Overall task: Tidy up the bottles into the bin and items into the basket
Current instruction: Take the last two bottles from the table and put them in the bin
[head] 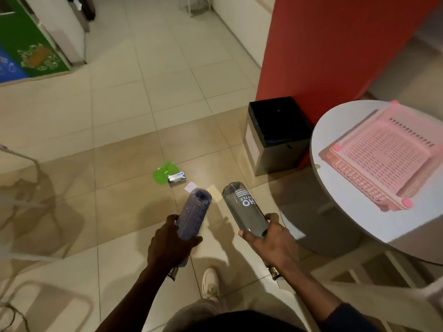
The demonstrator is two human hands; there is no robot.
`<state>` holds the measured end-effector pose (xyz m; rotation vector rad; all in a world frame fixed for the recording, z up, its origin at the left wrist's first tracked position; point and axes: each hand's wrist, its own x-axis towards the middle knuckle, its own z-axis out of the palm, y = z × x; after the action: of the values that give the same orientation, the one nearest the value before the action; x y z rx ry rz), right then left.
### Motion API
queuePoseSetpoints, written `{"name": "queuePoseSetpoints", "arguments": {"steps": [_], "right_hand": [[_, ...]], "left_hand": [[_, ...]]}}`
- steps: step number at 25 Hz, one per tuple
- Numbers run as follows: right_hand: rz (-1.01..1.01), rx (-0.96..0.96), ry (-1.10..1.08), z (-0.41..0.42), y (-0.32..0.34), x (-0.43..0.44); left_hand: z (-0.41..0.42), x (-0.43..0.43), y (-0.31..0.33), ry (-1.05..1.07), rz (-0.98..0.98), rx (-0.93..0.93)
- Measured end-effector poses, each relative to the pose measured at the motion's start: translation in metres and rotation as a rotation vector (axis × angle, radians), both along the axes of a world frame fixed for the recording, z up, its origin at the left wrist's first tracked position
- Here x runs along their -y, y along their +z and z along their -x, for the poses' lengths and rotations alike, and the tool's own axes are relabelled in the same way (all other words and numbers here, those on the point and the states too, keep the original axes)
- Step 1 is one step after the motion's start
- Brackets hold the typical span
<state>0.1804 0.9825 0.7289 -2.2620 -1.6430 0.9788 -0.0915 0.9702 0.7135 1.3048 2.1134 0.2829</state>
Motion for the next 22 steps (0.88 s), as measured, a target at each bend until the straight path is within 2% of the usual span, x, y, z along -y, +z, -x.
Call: {"name": "queuePoseSetpoints", "arguments": {"steps": [6, 13, 18, 22], "right_hand": [[0.003, -0.047, -0.145, -0.005, 0.004, -0.088], [0.018, -0.133, -0.255, -0.047, -0.024, -0.23], [0.135, -0.241, -0.326, -0.091, -0.039, -0.337], [0.109, -0.297, -0.359, -0.115, -0.042, -0.384]], "left_hand": [[-0.011, -0.127, 0.003, -0.169, 0.009, 0.021], [-0.071, -0.28, -0.025, -0.284, 0.035, -0.004], [-0.117, -0.405, -0.021, -0.392, 0.07, -0.069], [-0.146, -0.478, -0.017, -0.489, 0.067, -0.1]]}}
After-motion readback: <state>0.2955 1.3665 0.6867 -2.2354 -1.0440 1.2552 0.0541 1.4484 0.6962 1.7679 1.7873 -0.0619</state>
